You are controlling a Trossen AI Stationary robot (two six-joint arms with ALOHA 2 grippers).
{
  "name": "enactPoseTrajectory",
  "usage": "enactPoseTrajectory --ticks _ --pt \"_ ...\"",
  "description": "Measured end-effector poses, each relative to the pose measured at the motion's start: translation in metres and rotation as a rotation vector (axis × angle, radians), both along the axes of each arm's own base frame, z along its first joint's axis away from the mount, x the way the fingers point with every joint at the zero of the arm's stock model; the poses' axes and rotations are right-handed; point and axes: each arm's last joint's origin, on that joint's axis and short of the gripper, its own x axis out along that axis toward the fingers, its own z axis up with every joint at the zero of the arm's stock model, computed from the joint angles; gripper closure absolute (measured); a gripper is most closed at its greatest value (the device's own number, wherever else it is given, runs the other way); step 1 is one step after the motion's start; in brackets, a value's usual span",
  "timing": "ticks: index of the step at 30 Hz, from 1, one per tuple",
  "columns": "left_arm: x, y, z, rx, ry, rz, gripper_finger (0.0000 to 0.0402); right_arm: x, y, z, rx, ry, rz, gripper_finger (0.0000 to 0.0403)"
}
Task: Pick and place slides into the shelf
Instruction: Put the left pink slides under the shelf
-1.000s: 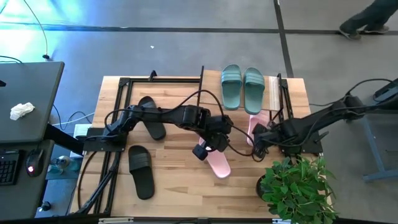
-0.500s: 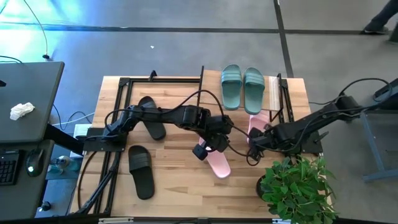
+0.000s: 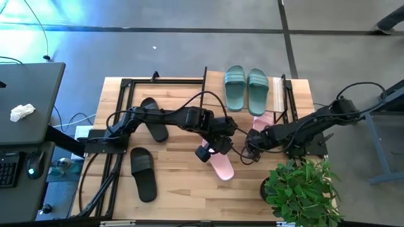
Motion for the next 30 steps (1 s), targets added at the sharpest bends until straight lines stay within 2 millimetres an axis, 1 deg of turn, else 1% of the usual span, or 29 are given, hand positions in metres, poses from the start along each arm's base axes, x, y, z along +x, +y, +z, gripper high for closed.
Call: enactPoseTrajectory --ticks 8,12,15,26,30 --pt "0.000 0.000 0.000 -0.008 0.004 -0.005 0.0397 0.001 -0.014 0.000 -0.015 0.009 -0.075 0.0403" --pt "0.000 -0.001 0.000 -0.013 0.004 -0.009 0.0396 -0.001 -0.022 -0.001 -0.111 0.016 -0.122 0.0403" --pt "0.000 -0.001 0.000 -0.014 0.005 -0.009 0.0396 -0.002 -0.026 -0.001 -0.121 0.023 -0.147 0.0403" --pt "0.000 -0.001 0.000 -0.014 0.004 -0.008 0.0396 -0.011 -0.040 0.000 -0.172 0.128 -0.180 0.0403" --pt "0.000 -0.001 0.000 -0.014 0.003 -0.008 0.0396 -0.012 -0.043 0.000 -0.171 0.156 -0.145 0.0403"
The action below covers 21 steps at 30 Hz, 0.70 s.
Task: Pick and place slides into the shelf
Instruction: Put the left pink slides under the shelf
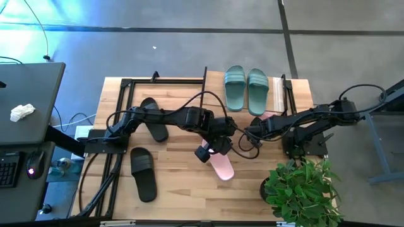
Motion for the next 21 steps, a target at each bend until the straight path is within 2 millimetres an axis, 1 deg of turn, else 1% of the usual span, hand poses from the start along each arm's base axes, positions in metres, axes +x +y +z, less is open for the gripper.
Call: enactPoseTrajectory --ticks 11,17,21 --pt "0.001 0.000 0.000 -0.002 -0.007 0.003 0.0396 0.000 -0.006 -0.001 0.047 0.046 0.121 0.0403" --pt "0.001 0.000 0.000 -0.002 -0.008 0.002 0.0396 -0.009 -0.010 -0.011 0.070 0.064 0.090 0.0403" --pt "0.001 0.000 0.001 -0.001 -0.014 0.002 0.0396 -0.009 -0.010 -0.010 0.054 0.064 0.066 0.0403"
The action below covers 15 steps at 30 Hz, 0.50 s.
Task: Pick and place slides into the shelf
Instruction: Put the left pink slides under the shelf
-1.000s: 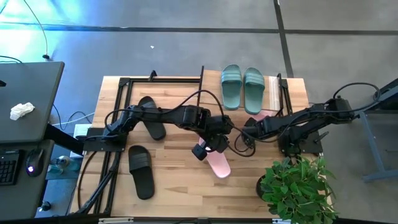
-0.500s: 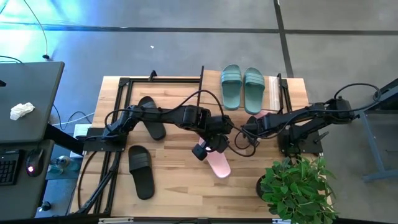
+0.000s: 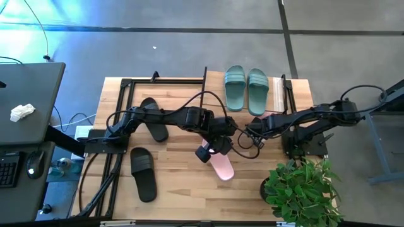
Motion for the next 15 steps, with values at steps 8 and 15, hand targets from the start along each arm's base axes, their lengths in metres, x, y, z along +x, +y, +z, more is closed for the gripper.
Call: enactPoseTrajectory --ticks 8,15 --pt "0.0035 -0.0001 0.0023 0.000 -0.044 -0.001 0.0396 -0.0080 -0.0010 0.0047 -0.110 0.078 -0.079 0.0403" --pt "0.0050 0.0000 0.0033 0.001 -0.062 -0.002 0.0396 -0.0080 0.0061 0.0058 -0.173 0.062 -0.076 0.0403"
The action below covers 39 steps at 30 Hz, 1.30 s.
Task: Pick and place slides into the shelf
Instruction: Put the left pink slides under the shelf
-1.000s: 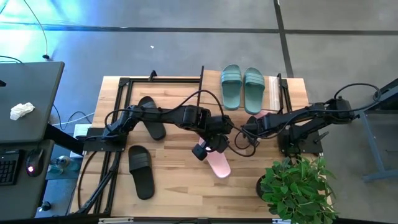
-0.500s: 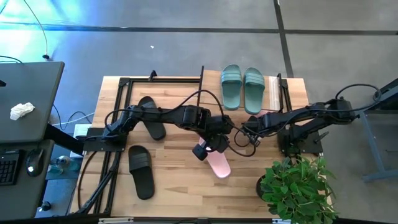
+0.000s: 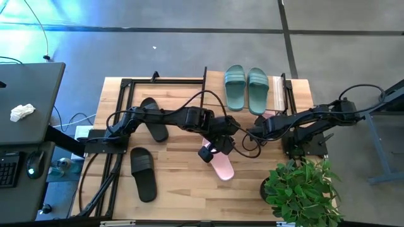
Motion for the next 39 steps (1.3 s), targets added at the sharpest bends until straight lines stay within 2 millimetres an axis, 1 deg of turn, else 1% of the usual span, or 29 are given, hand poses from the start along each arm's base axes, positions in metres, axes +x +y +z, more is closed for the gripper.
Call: enactPoseTrajectory --ticks 8,11,15,19,23,27,31,36,39 --pt "0.000 0.000 0.000 0.000 -0.001 0.000 0.0396 0.001 0.012 0.001 0.031 -0.015 0.034 0.0403" --pt "0.000 0.000 0.000 0.000 -0.002 0.000 0.0396 0.003 0.016 0.008 0.001 -0.055 0.036 0.0403" --pt "0.001 0.000 0.000 0.000 -0.007 0.000 0.0396 0.006 0.022 0.025 -0.010 -0.132 0.050 0.0403" --pt "0.001 0.000 0.000 0.001 -0.008 0.000 0.0396 0.007 0.029 0.039 0.158 -0.202 0.090 0.0403" --pt "0.001 0.000 0.000 0.007 -0.008 -0.009 0.0396 0.002 0.039 0.050 0.335 -0.275 0.127 0.0403" --pt "-0.001 0.000 -0.001 0.015 0.015 -0.020 0.0396 -0.007 0.048 0.055 0.424 -0.272 0.122 0.0403" --pt "-0.004 0.000 -0.003 0.019 0.045 -0.026 0.0396 -0.013 0.059 0.052 0.439 -0.258 0.110 0.0403" --pt "-0.004 0.000 -0.003 0.029 0.050 -0.042 0.0396 -0.017 0.064 0.035 0.417 -0.262 0.051 0.0403" --pt "-0.004 0.000 -0.003 0.030 0.048 -0.044 0.0396 -0.018 0.064 0.026 0.362 -0.286 0.027 0.0403"
